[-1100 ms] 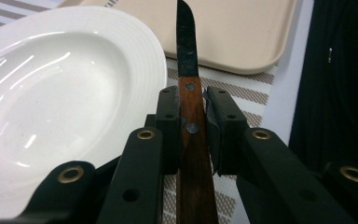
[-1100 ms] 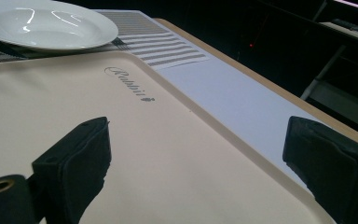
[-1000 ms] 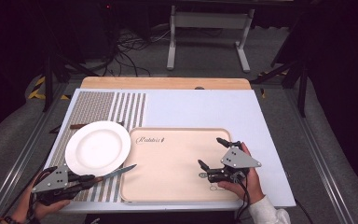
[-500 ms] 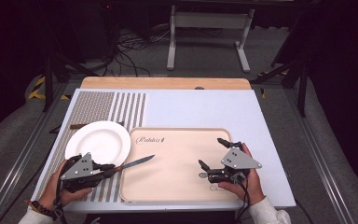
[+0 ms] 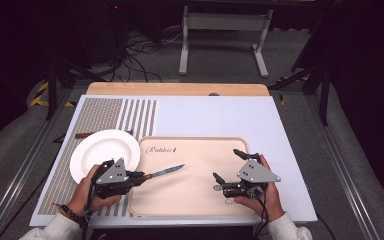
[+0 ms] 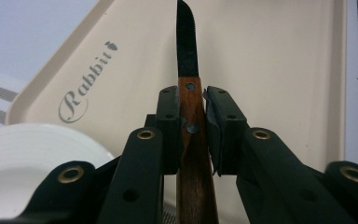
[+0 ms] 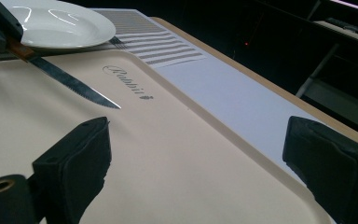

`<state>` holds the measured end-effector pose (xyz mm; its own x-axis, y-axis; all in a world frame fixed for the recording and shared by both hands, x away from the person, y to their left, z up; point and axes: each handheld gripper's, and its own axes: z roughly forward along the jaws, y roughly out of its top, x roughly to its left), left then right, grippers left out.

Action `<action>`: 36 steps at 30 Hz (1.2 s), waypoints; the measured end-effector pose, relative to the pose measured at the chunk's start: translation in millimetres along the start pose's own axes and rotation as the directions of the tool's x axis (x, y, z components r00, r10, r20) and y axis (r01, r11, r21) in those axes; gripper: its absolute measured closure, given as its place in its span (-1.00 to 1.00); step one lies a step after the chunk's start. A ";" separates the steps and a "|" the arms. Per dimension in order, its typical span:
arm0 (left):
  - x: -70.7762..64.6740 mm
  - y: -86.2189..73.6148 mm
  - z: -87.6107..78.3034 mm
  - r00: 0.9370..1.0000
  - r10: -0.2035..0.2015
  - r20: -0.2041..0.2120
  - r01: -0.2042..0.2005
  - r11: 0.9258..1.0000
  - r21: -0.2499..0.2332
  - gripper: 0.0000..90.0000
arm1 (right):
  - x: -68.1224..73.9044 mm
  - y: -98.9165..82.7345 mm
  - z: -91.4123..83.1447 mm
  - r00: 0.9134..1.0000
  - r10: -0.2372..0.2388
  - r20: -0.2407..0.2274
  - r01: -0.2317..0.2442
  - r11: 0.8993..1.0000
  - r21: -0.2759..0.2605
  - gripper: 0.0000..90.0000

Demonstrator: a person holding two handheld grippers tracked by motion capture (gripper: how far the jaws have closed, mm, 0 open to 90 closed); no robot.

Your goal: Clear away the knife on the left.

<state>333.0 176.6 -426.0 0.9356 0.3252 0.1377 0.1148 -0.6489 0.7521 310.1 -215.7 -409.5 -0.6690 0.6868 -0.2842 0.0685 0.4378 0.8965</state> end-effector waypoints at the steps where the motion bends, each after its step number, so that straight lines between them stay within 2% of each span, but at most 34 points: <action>1: -0.4 2.0 2.8 1.000 0.001 0.002 -0.001 1.000 0.006 0.71 | -0.3 -0.4 0.1 1.000 0.002 0.001 -0.002 1.000 0.002 -0.81; 7: -8.1 8.7 17.7 1.000 -0.022 0.000 0.022 1.000 0.012 0.71 | -0.4 -1.4 0.6 1.000 -0.004 0.002 0.004 1.000 0.008 -0.81; 9: -16.2 10.4 27.0 1.000 -0.026 0.002 0.025 0.999 0.034 0.71 | -0.6 -2.0 1.3 1.000 -0.004 -0.001 0.004 1.000 0.013 -0.81; 15: -25.8 10.3 34.7 0.999 -0.039 -0.013 0.040 0.998 0.051 0.71 | 0.5 -1.9 1.8 1.000 -0.008 -0.003 0.008 1.000 0.015 -0.81; 16: -28.1 9.2 36.6 0.999 -0.052 -0.001 0.052 0.997 0.051 0.71 | 0.6 -1.9 2.1 1.000 -0.011 -0.002 0.011 1.000 0.018 -0.81; 19: -30.7 8.6 39.1 0.999 -0.036 -0.009 0.037 0.997 0.074 0.71 | 0.5 -2.1 2.7 1.000 -0.012 -0.001 0.012 1.000 0.022 -0.81; 27: -38.5 3.5 43.8 0.998 -0.054 0.016 0.052 0.992 0.114 0.70 | 1.2 -3.2 3.5 1.000 -0.021 0.001 0.021 0.999 0.030 -0.81; 31: -39.1 1.9 43.3 0.998 -0.056 0.029 0.052 0.992 0.115 0.67 | -0.3 -3.3 3.2 1.000 -0.018 0.002 0.018 0.999 0.026 -0.81; 34: -38.3 2.5 40.7 0.997 -0.066 0.030 0.063 0.993 0.097 0.60 | -1.1 -3.8 3.2 1.000 -0.015 0.002 0.015 1.000 0.025 -0.81; 35: -37.4 3.2 39.2 0.997 -0.068 0.029 0.065 0.994 0.091 0.47 | -1.5 -3.6 2.5 1.000 -0.014 0.002 0.014 1.000 0.020 -0.81; 36: -33.8 6.1 36.6 0.997 -0.064 0.044 0.061 0.996 0.071 0.52 | -1.7 -3.5 1.9 1.000 -0.012 0.003 0.012 1.000 0.014 -0.81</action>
<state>314.2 136.5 -449.6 0.9401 0.3354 0.0604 0.1951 -0.6752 0.7114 312.4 -217.2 -412.9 -0.6675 0.6831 -0.2963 0.0710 0.4545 0.8879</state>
